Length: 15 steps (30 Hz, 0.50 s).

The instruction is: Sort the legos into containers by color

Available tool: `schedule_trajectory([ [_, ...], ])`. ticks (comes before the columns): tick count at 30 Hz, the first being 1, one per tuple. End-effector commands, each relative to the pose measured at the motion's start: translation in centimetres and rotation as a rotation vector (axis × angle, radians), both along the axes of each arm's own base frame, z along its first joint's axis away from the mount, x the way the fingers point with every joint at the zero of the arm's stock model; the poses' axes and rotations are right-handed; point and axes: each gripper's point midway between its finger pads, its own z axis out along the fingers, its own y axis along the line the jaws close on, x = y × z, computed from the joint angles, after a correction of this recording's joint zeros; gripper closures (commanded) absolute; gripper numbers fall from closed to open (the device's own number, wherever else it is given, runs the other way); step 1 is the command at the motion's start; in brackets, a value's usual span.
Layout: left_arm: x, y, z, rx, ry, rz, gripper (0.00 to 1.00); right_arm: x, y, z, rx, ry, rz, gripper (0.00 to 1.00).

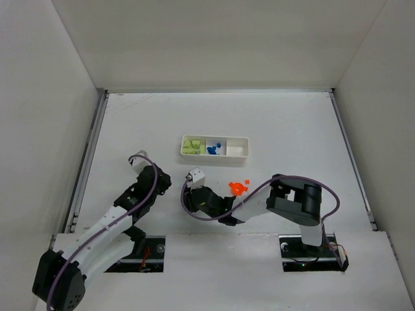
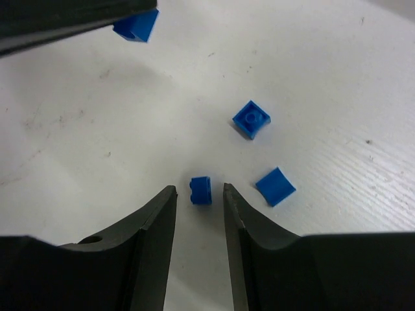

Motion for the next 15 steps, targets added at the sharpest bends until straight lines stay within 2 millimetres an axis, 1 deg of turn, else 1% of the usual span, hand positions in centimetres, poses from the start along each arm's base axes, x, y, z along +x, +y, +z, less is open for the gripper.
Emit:
schedule_trajectory([
  [1,0.1,0.1,0.7,-0.087,0.002,0.031,0.89,1.0,0.7,0.2,-0.010,-0.047,-0.005,0.61],
  [5,1.5,-0.3,3.5,-0.112,-0.061,0.030,0.89,1.5,0.1,-0.6,-0.068,-0.074,-0.025,0.66],
  [9,3.0,-0.9,6.2,-0.122,-0.126,0.016,0.88,1.1,0.0,-1.2,-0.147,-0.115,-0.007,0.71],
  [12,4.1,-1.7,7.6,-0.133,-0.157,0.006,0.88,0.7,-0.1,-1.6,-0.211,-0.155,0.002,0.76],
  [15,5.1,-2.5,8.6,-0.138,-0.181,-0.005,0.88,0.7,-0.3,-1.7,-0.242,-0.175,-0.010,0.80],
])
